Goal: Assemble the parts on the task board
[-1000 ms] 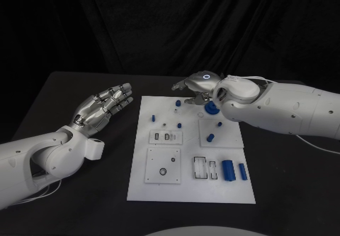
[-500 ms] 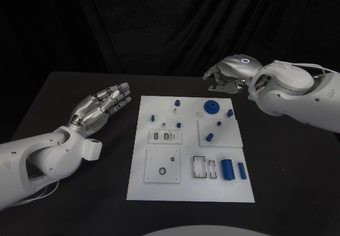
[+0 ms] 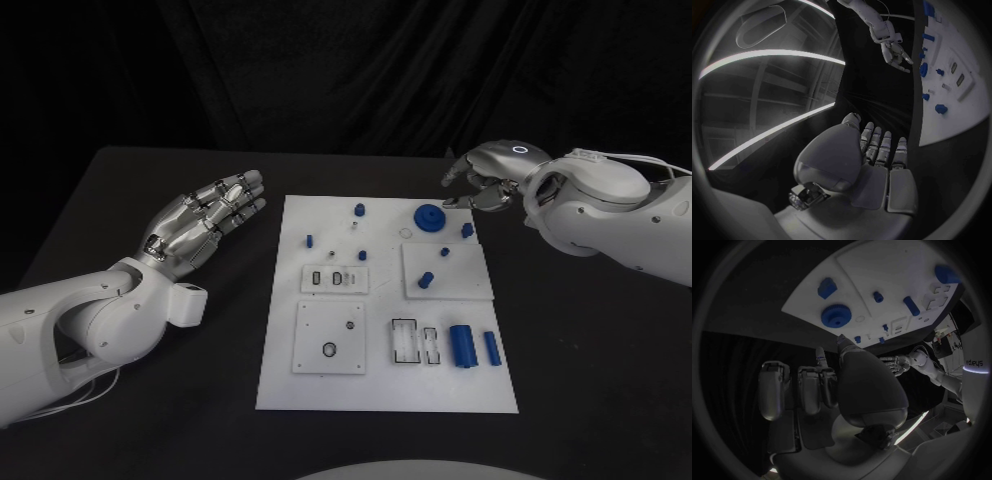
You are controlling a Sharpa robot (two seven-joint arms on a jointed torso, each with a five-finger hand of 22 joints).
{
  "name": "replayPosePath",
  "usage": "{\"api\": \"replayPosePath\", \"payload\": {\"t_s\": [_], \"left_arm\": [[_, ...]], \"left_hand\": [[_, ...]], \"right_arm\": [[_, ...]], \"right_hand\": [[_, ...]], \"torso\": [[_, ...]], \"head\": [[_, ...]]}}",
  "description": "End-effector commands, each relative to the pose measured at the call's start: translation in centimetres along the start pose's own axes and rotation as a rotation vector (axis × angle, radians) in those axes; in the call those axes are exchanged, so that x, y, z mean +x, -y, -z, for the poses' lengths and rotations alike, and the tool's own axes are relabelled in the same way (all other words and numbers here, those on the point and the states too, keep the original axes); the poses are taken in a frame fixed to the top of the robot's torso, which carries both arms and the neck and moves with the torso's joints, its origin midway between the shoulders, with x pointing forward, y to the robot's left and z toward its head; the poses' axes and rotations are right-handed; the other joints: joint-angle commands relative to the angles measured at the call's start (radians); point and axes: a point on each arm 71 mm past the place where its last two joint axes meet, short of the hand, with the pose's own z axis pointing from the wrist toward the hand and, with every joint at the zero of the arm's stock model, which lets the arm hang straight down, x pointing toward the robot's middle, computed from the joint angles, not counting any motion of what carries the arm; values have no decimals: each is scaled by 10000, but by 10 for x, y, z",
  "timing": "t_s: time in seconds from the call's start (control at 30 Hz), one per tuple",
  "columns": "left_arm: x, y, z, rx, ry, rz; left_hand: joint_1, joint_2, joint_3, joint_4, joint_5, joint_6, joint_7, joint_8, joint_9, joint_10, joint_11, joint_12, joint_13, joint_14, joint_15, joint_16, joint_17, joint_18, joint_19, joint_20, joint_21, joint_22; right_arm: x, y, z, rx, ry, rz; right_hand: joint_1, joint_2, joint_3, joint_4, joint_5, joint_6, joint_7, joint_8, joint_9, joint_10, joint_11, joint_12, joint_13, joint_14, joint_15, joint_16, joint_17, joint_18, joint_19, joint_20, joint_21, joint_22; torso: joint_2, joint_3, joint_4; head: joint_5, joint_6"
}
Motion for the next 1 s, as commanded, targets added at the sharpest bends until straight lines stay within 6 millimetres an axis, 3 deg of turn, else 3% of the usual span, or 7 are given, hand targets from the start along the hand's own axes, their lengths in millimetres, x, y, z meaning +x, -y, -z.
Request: {"api": "replayPosePath", "payload": {"t_s": [0.03, 0.2, 1.0], "left_arm": [[1, 5, -1, 696, -102, 106], [2, 5, -2, 680, -136, 123], [-1, 3, -4, 654, -163, 126]], "left_hand": [[91, -22, 58, -1, 57, -6, 29, 32, 3, 7, 57, 30, 5, -1, 68, 35, 8, 89, 0, 67, 30, 14], [91, -22, 58, -1, 57, -6, 29, 32, 3, 7, 57, 30, 5, -1, 68, 35, 8, 89, 0, 67, 30, 14], [94, -21, 77, -3, 58, -15, 31, 32, 2, 6, 68, 32, 5, -1, 83, 34, 8, 87, -1, 78, 29, 13]], "right_arm": [[6, 3, 0, 423, -212, -23], [13, 1, -1, 390, -325, -15], [25, -8, -5, 142, -572, -51]], "right_hand": [[-80, -6, -64, 21, -6, 81, 16, -58, -20, 1093, 48, 24, 2626, 1035, 86, 28, 2627, -167, 459, 57, 188, 2221], [-65, 0, -111, 31, -114, -241, -31, -267, -153, 1093, 30, 24, 2626, 1035, 80, 28, 2627, -192, 540, 63, 278, 2288], [131, 11, -106, -106, -226, -171, -17, -207, -182, 1093, 19, 24, 2626, 1035, 65, 28, 2627, -274, 779, 50, 535, 2445]], "torso": [[16, 20, 2], [2, 22, -6], [-13, -23, -5]], "head": [[-48, 25], [-115, 34], [-106, 4]]}}
